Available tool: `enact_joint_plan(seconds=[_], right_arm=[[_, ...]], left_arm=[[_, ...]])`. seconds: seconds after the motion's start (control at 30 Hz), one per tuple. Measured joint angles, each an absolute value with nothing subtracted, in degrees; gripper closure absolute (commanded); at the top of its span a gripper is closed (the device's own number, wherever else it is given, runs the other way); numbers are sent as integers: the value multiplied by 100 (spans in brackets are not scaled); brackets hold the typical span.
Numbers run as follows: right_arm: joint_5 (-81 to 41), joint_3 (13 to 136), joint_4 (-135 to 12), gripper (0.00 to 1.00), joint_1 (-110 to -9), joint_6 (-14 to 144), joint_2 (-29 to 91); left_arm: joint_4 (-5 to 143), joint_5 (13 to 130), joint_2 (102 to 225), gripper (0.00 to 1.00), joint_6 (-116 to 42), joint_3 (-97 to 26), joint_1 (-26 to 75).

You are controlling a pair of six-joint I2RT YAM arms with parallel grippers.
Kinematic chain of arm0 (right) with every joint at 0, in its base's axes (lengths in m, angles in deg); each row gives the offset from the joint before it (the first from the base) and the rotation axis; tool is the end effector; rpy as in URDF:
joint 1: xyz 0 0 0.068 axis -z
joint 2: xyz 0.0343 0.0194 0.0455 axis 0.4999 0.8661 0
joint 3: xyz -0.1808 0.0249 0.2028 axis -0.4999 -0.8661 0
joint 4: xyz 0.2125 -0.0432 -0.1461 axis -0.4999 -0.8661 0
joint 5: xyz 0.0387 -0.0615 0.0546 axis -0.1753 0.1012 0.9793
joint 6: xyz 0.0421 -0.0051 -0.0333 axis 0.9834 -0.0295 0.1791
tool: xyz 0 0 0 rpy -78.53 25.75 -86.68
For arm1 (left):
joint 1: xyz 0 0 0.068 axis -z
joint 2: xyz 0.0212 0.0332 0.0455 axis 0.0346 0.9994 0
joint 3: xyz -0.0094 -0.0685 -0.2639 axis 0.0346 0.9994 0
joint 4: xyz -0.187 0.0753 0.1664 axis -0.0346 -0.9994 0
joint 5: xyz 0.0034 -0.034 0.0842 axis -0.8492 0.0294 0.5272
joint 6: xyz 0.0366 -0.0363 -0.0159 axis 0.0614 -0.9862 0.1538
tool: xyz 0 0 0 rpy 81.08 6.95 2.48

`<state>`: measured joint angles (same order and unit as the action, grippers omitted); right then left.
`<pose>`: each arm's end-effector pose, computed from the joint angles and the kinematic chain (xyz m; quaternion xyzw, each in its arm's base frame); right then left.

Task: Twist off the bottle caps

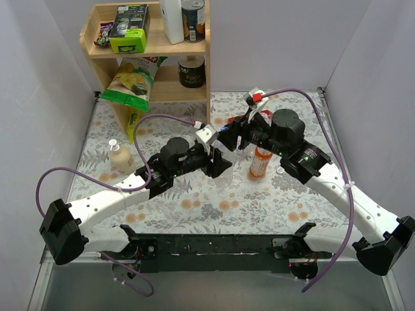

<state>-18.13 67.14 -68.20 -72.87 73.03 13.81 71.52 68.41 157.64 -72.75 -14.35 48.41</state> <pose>0.1814 0.1767 0.4224 -0.2320 0.6882 0.3835 0.5705 0.1754 -0.2227 0.3145 0.0796 0.7804 -0.5144 0.3465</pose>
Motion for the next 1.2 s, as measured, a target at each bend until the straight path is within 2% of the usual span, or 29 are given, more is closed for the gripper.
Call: enact_joint_plan(seconds=[0.1,0.27,0.33,0.37,0.4,0.5,0.6,0.77,1.17,1.2], right_arm=[[-1778,6714,-6734,48,-7287,7297,1435],[-1748,6714,-6632,53,-7276,7277,1536],[-1737,6714,-6610,58,-7269,7255,1556],[-1732,6714,-6608,62,-7265,7236,1556],[-1724,6714,-6608,70,-7256,7218,1556],[-1638,6714,-6583,87,-7224,7170,1556],[-1273,6714,-6564,94,-7095,7137,1551],[-41,6697,-6406,95,-6721,7037,1488],[3568,6397,-4815,95,-6179,7577,1110],[3739,6373,-4715,91,-6146,7627,1092]], left_arm=[[7146,6813,15764,60,-7275,-1455,4841],[7124,6730,15764,60,-7255,-1462,4841],[7122,6708,15764,60,-7253,-1462,4839],[7122,6690,15764,60,-7248,-1462,4841],[7126,6673,15764,60,-7240,-1464,4841],[7144,6634,15764,60,-7224,-1466,4839],[7157,6513,15753,60,-7205,-1466,4839],[7244,5820,15692,60,-7181,-1466,4721],[8400,1781,15707,60,-7758,-1453,4131],[8464,1602,15725,60,-7828,-1453,4111]])
